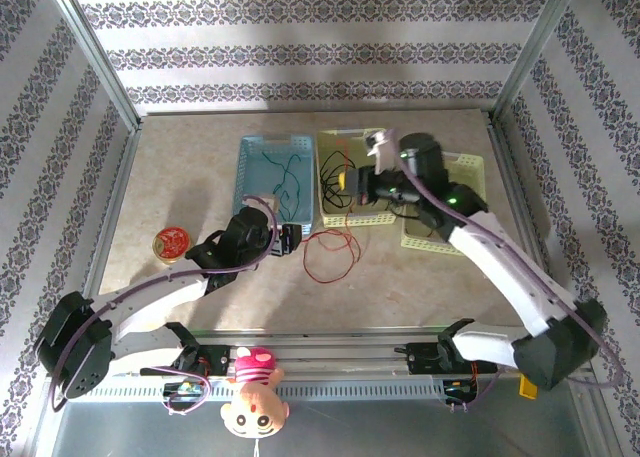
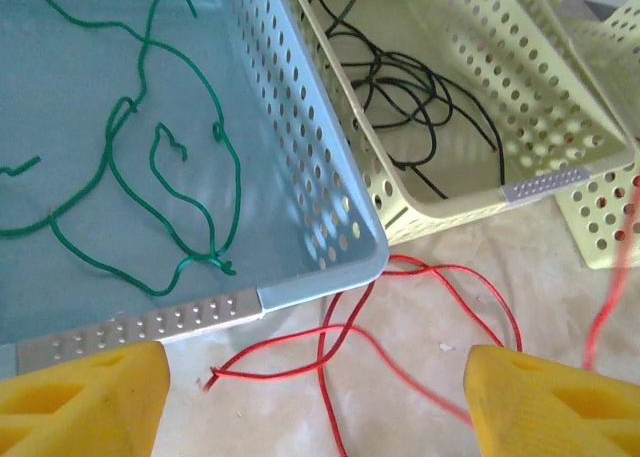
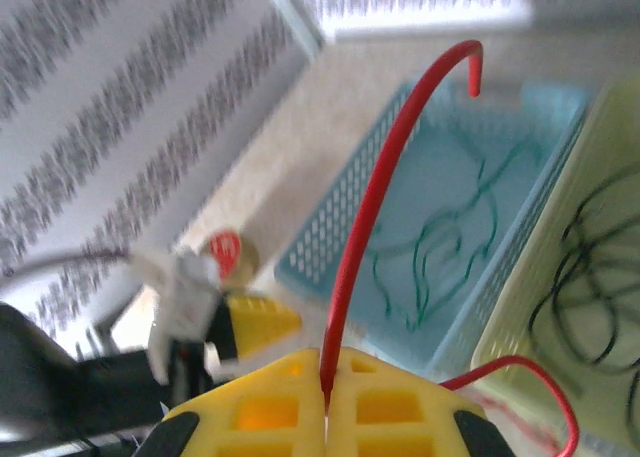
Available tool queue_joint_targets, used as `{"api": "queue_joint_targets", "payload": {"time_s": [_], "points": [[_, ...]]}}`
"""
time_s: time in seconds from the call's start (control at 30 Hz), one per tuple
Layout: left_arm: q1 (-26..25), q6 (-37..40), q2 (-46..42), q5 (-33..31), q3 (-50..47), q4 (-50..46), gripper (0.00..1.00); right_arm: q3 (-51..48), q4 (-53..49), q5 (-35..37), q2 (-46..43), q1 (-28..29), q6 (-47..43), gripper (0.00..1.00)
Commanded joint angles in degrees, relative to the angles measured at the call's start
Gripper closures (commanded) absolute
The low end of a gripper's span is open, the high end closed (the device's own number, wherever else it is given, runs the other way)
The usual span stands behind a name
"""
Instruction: Untangle the cables
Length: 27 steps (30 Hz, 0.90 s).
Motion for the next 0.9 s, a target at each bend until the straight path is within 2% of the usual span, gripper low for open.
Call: {"api": "queue_joint_targets", "payload": {"time_s": [0.0, 0.1, 0.37, 0.47, 0.6, 0.87], "points": [[0.66, 0.28, 0.62, 1.53, 0.3, 1.99, 0.23, 4.76, 0.21, 0.86, -4.67, -4.23, 0.92, 0.95], [0.66, 0.51, 1.42, 2.13, 0.38, 2.06, 0.23, 6.68, -0.29, 3.92, -7.37, -8.2, -0.25, 0.95], [0.66, 0.92, 3.46, 4.24, 0.88, 2.23, 0.23, 3.08, -2.02, 25.56, -13.16, -12.09, -4.08, 0.95], [0.62, 0.88, 3.86, 4.6, 0.99, 2.41, 0.23, 0.15, -1.79, 28.79, -14.01, -13.69, -3.49, 0.95], [0.66, 1.22, 4.31, 5.06, 1.49, 2.35, 0.23, -3.64, 0.17, 29.54, -14.84, -15.29, -2.86, 0.94], [0.65, 1.01, 4.71, 6.09, 1.24, 2.91, 0.23, -11.0, -0.84, 32.59, -10.95, -18.9, -3.19, 0.93]]}}
